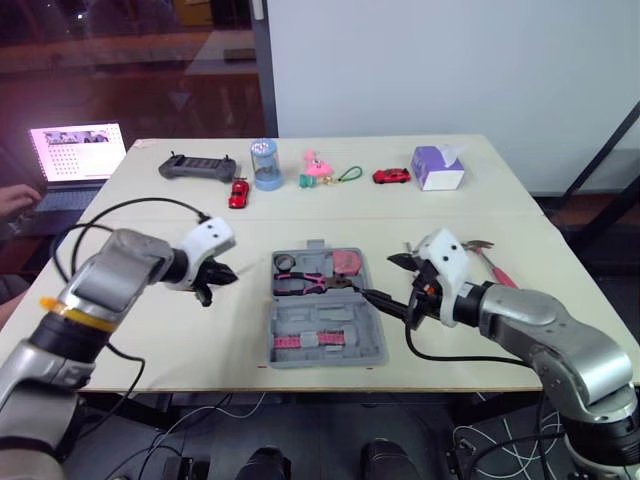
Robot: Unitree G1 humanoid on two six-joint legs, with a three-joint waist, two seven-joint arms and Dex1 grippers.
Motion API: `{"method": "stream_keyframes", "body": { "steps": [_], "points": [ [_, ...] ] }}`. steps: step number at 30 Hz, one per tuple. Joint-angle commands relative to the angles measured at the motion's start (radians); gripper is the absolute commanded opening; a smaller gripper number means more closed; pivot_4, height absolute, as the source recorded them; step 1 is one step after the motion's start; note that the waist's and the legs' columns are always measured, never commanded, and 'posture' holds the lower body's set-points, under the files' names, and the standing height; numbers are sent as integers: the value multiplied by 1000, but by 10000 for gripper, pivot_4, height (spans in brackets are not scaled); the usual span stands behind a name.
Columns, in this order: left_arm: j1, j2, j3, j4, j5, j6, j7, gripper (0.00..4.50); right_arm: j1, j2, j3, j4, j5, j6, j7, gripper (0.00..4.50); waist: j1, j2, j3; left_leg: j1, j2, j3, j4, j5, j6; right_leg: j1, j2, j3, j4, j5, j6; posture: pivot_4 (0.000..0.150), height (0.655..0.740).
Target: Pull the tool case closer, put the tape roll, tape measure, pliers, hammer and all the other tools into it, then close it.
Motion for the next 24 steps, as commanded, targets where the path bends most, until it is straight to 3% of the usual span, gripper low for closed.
{"method": "stream_keyframes", "body": {
  "steps": [1, 5, 10, 24],
  "points": [
    [-122, -30, -113, 112, 58, -53, -169, 294, 21, -5, -16, -64, -11, -23, -18, 45000, -6, 0, 0, 0, 0, 0, 0, 0, 0, 0, 1, 0, 0, 0, 0, 1500, 7400],
    [-271, -134, -231, 307, 153, -152, -288, 294, 54, -12, -14, -106, -1, -15, -22, 45000, -7, -1, 0, 0, 1, 0, 1, 0, 1, 0, 1, 0, 0, 0, 0, 1500, 7400],
    [-362, -244, -273, 468, 221, -260, -360, 294, 95, -31, -11, -139, 3, -6, -14, 45000, -7, -1, 1, -1, 1, 1, 2, -1, 2, 0, 1, 0, 0, 0, 0, 1500, 7400],
    [-400, -486, -312, 697, 366, -444, -290, 294, 95, -92, 0, -154, 33, 11, 45, 45000, -6, -3, 2, -1, 1, 1, 2, -1, 3, 0, 1, 0, 0, 0, 0, 1500, 7400]
  ]
}}
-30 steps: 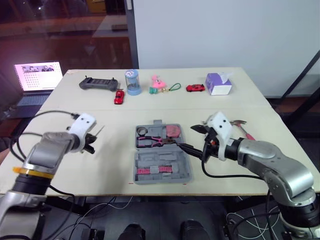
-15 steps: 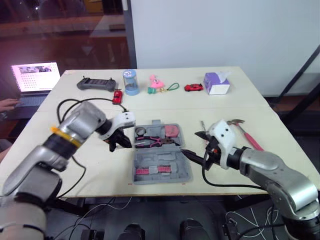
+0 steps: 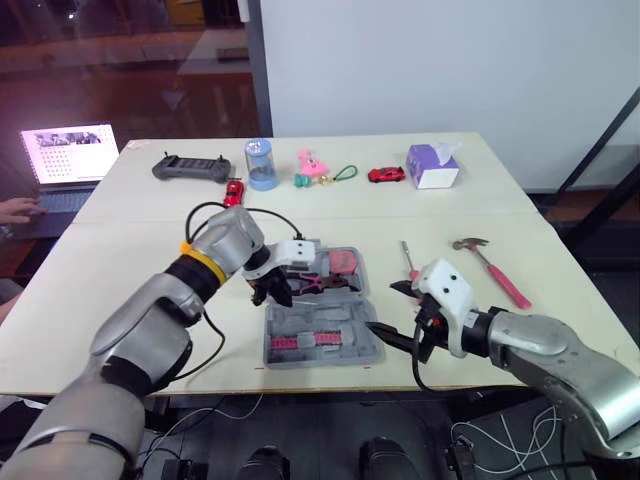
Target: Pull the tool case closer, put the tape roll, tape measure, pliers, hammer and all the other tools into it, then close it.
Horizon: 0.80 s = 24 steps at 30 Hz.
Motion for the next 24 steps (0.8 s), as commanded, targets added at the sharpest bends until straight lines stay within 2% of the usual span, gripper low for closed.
{"method": "stream_keyframes", "body": {
  "steps": [1, 10, 24],
  "points": [
    [-40, -85, 12, 78, 60, -76, 70, 294, -26, -8, -12, -44, 22, 6, 5, 45000, 2, 0, 0, 0, 0, 0, 0, 0, 0, 0, 0, 0, 0, 0, 0, 1500, 7400],
    [-50, -166, 32, 155, 106, -122, 137, 294, -8, 26, -21, -80, 47, 39, -39, 45000, 2, -1, 0, 0, 0, 0, 1, 0, 0, 0, 0, 0, 0, 0, 0, 1500, 7400],
    [-49, -209, 46, 170, 143, -151, 160, 294, 0, 54, -28, -111, 82, 77, -88, 45000, 26, -1, 0, 0, 0, 0, 3, 0, 1, 2, 0, 0, 1, 0, 0, 1500, 7400]
  ]
}}
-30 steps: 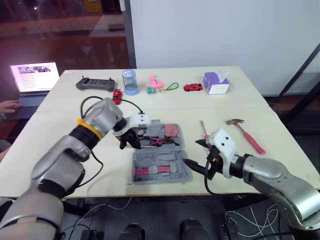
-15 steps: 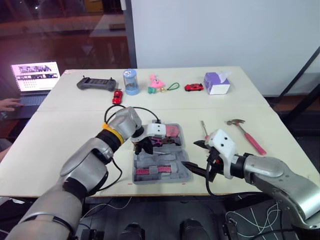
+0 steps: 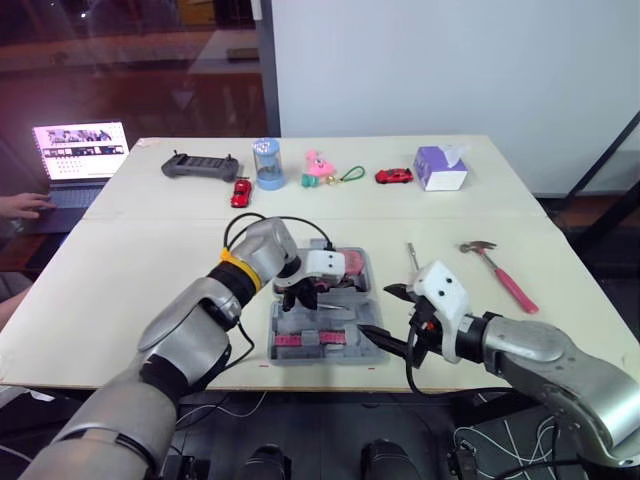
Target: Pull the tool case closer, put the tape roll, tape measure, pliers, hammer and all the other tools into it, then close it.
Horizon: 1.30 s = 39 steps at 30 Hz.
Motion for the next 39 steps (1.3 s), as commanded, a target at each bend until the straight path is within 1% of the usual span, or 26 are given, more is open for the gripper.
{"method": "stream_keyframes", "body": {
  "steps": [1, 11, 13, 14, 16, 19, 26, 29, 31, 32, 34, 36, 37, 38, 39],
  "points": [
    [-24, -1, 33, -7, 27, -14, 17, 294, 0, 12, -25, -47, 22, 3, -17, 45000, 1, 0, 0, 0, 0, 0, 0, 0, 0, 0, 0, 0, 0, 0, 0, 1500, 7400],
    [-15, 6, 49, -41, 49, -33, -3, 294, 4, 20, -17, -50, 35, 4, -35, 45000, 0, 0, 0, 0, 0, 0, 0, 0, 0, 0, 0, 0, 0, 0, 0, 1500, 7400],
    [-12, 8, 50, -52, 51, -31, -7, 9771, 6, 21, -16, -51, 38, 4, -38, 45000, 0, 0, 0, 0, 0, 0, 0, 0, 0, 0, 0, 0, 0, 0, 0, 1500, 7400],
    [-10, 10, 51, -56, 53, -34, -6, 12851, 6, 21, -16, -51, 39, 4, -39, 45000, 0, 0, 0, 0, 0, 0, 0, 0, 0, 0, 0, 0, 0, 0, 0, 1500, 7400],
    [-7, 14, 53, -68, 59, -41, -2, 23073, 6, 24, -16, -51, 43, 4, -41, 45000, 0, 0, 0, 0, 0, 0, 0, 0, 0, 0, 0, 0, 0, 0, 0, 1500, 7400],
    [-2, 21, 58, -89, 61, -34, -12, 36476, 4, 25, -16, -49, 47, 4, -42, 45000, 0, 0, 0, 0, 0, 0, 0, 0, 0, 0, 0, 0, 0, 0, 0, 1500, 7400],
    [-3, 49, 93, -133, 53, -32, 2, 36476, 0, 25, -17, -48, 60, 5, -49, 45000, -1, 0, 0, 0, 0, 0, 0, 0, 0, 0, 0, 0, 0, 0, 0, 1500, 7400],
    [20, 99, 122, -192, 32, -19, -40, 36476, 3, 26, -19, -55, 67, 9, -57, 45000, -3, 0, 0, 0, 0, 0, 0, 0, 0, 0, 0, 0, 0, 0, 0, 1500, 7400],
    [71, 148, 178, -266, -20, 22, -76, 36476, 8, 30, -17, -59, 68, 9, -66, 45000, -5, 0, 0, 0, 0, 0, 0, 0, 0, 0, 0, 0, 0, 0, 0, 1500, 7400],
    [96, 169, 202, -299, -45, 36, -90, 31699, 10, 31, -15, -59, 68, 8, -69, 45000, -7, 1, 0, 1, 0, 0, 0, 0, 0, 0, 0, 0, 1, 0, 0, 1500, 7400],
    [154, 203, 248, -366, -87, 93, -98, 24285, 12, 38, -11, -61, 68, 7, -80, 45000, -8, 1, 0, 1, 0, 0, 0, 0, 0, 0, 0, 0, 1, 0, 0, 1500, 7400],
    [206, 222, 283, -416, -114, 121, -80, 13447, 13, 42, -9, -63, 68, 7, -87, 45000, -9, 1, 0, 1, 0, 0, 0, 0, 0, 0, 0, 0, 1, 0, 0, 1500, 7400],
    [229, 228, 299, -437, -127, 127, -70, 9206, 13, 44, -8, -64, 68, 7, -89, 45000, -7, 1, 0, 1, 0, 0, 0, 0, -1, 0, 0, 0, 1, 0, 0, 1500, 7400],
    [245, 232, 309, -454, -135, 135, -63, 3548, 14, 44, -8, -65, 68, 7, -90, 45000, -4, 1, 0, 1, 0, 0, 0, 0, -1, 0, 0, 0, 1, 0, 0, 1500, 7400],
    [269, 227, 337, -470, -162, 128, -47, 124, 15, 46, -8, -65, 69, 6, -92, 45000, 0, 1, 0, 1, 0, 0, 0, 1, -2, 0, 0, 0, 1, 0, 0, 1500, 7400]
  ]
}}
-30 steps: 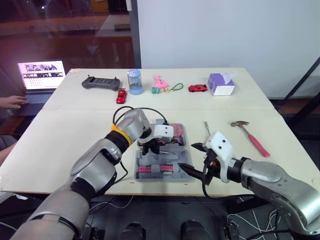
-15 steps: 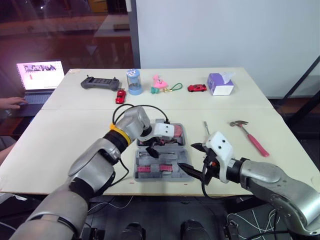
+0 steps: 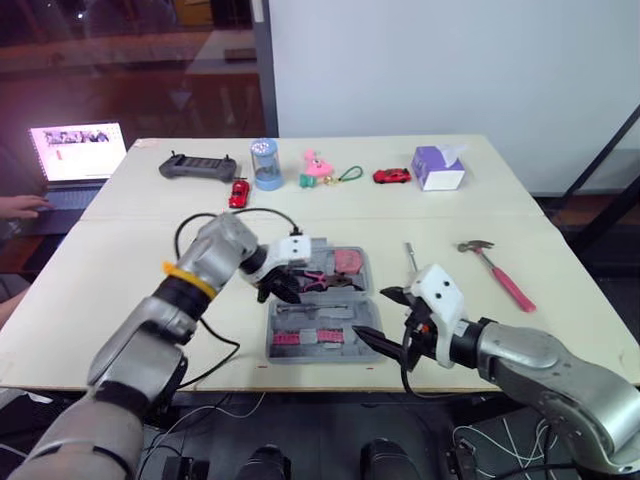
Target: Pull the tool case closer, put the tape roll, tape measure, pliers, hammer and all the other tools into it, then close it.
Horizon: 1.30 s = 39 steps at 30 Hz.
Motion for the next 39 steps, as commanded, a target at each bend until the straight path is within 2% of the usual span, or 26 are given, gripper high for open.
{"method": "stream_keyframes", "body": {
  "steps": [1, 3, 7, 14, 24, 32, 36, 39],
  "points": [
    [43, -2, 96, -87, -83, -3, 42, 124, -1, 6, -10, -46, 10, -9, -8, 45000, 5, 0, 0, 0, 0, 0, 0, 0, 0, 0, 0, 0, 0, 0, 0, 1500, 7400],
    [111, -28, 171, -99, -141, -53, 108, 124, -1, 5, -10, -42, 9, -12, -7, 45000, 5, 0, 0, -1, 0, 0, 1, 1, -1, 0, 0, 0, 0, 0, 0, 1500, 7400],
    [163, -74, 217, -90, -185, -67, 176, 124, -5, -1, -8, -33, 4, -17, -1, 45000, 3, 0, 0, 0, 0, 0, 2, 1, -1, 1, 0, 0, 0, 0, 0, 1500, 7400],
    [194, -112, 179, -38, -162, -143, 249, 124, -16, -14, -21, -28, 8, -11, 12, 45000, 4, 0, 0, 0, 0, 0, 3, 0, -1, 1, 0, 0, 0, 0, 0, 1500, 7400],
    [212, -114, 95, 142, -45, -280, 351, 124, -13, -22, -45, -37, 19, 7, 8, 45000, 7, 0, 0, 0, 0, 0, 3, 0, 0, 1, 0, 0, 0, 0, 0, 1500, 7400],
    [211, -146, 65, 219, -22, -277, 356, 124, -12, -27, -62, -42, 33, 19, 4, 45000, 9, 2, -2, 7, 0, 0, 7, -5, 9, 11, 0, 0, 0, 0, 0, 1500, 7400],
    [194, -135, 77, 203, -36, -262, 336, 124, -10, -33, -70, -43, 41, 20, 6, 45000, 9, 3, -2, 9, 0, 0, 7, -6, 10, 12, 0, 0, 0, 0, 1, 1500, 7400],
    [176, -101, 103, 118, -69, -223, 294, 124, -4, -47, -91, -33, 43, 11, 16, 45000, 6, 2, -2, 9, 0, 0, 7, -6, 10, 12, 0, 0, 0, 0, 1, 1500, 7400]
  ]
}}
